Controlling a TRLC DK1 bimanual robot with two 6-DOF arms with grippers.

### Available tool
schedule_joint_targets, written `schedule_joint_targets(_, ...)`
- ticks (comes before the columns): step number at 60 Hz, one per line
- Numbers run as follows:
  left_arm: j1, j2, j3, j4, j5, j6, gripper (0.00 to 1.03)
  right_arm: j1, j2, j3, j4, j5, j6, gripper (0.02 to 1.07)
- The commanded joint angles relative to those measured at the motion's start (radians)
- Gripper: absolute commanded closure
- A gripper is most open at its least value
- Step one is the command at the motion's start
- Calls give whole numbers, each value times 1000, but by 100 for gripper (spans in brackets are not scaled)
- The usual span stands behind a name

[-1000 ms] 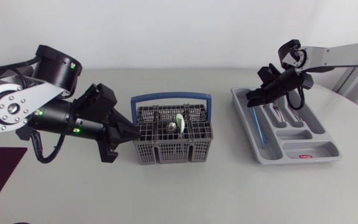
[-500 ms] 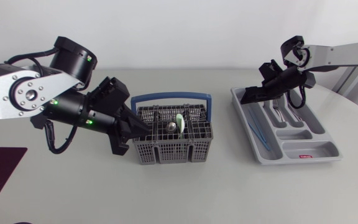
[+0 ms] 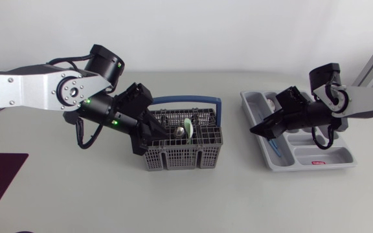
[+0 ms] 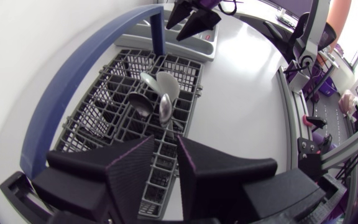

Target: Unload the cutlery basket into the drawer organizer.

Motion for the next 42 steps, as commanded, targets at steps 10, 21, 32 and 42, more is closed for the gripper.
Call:
schedule_joint_targets(10,-29,43,116,-77,27,113,54,-9,-83,-131,66,-37,-135,9)
schedule_joint_targets(21,-61,53,131,-111,30,145,54,1,-129,-192,106,-44,-152,9)
schedule_joint_targets(32,-75,53,133,-112,15,140,54,4,-168,-211,115,-44,-157,9)
schedule_joint_targets(42,-78,46,136,-108,-14,143,55,24,-209,-248,121,-44,-160,9)
